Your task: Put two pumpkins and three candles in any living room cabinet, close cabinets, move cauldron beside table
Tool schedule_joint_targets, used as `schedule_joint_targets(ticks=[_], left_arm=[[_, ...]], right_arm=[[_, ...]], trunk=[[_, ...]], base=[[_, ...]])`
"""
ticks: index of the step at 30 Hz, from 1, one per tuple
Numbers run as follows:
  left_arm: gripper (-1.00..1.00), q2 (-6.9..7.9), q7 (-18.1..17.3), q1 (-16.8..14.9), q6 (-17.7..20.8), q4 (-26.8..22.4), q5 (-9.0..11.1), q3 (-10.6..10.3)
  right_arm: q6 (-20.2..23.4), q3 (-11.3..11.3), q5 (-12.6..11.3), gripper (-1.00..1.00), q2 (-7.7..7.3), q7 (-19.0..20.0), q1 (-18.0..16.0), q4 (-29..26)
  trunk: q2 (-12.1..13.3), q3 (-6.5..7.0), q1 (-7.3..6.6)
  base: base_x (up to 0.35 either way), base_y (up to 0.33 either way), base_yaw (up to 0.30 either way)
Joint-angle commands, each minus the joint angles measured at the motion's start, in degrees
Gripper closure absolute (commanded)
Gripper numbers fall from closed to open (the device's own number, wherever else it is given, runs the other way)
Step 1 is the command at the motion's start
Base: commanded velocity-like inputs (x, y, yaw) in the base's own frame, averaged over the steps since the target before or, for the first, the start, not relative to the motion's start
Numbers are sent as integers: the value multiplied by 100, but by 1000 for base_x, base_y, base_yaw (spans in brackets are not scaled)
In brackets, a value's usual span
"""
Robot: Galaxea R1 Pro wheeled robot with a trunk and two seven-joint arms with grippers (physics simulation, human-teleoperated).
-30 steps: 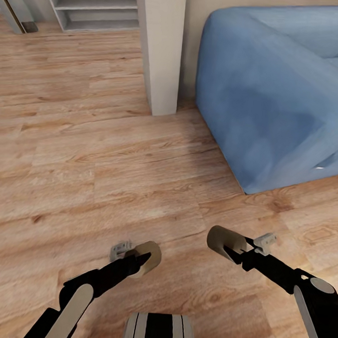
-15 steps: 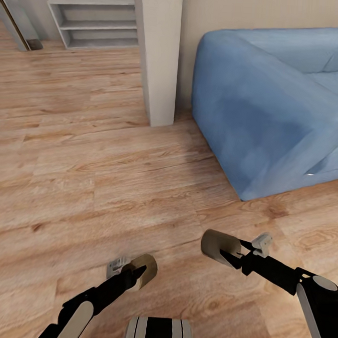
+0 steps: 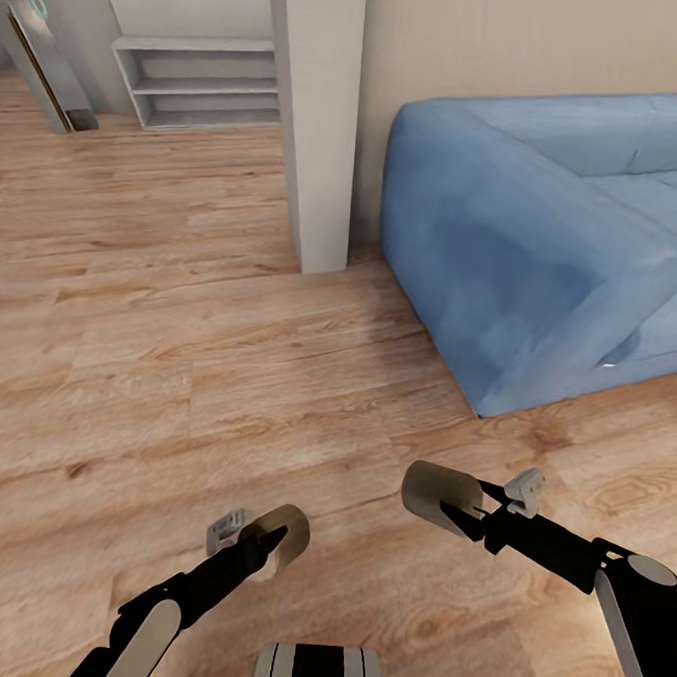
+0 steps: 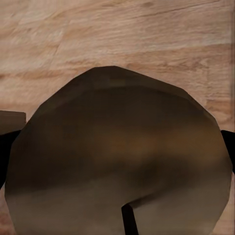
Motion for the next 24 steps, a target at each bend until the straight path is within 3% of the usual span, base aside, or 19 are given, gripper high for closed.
schedule_joint_targets(ticks=[1, 8, 15, 20, 24], left_arm=[[100, -20, 70, -3, 6, 0, 24, -14], [100, -37, 75, -1, -365, 58, 11, -36], [100, -26, 27, -1, -393, 157, 90, -11], [100, -4, 26, -1, -371, 173, 411, -8], [100, 0, 23, -1, -366, 195, 463, -4]], right_arm=[[41, -13, -29, 100, -12, 7, -5, -1], [90, -85, -34, 100, -3, 4, -32, -1], [240, -104, -36, 100, -52, 6, -65, -1], [548, -121, -32, 100, -48, 4, -205, -1], [598, -127, -34, 100, -43, 10, -220, -1]], trunk=[[0, 19, -3], [9, 174, -21], [19, 329, -39], [26, 440, -52], [31, 528, -62]], base=[[0, 0, 0], [0, 0, 0], [0, 0, 0], [0, 0, 0], [0, 0, 0]])
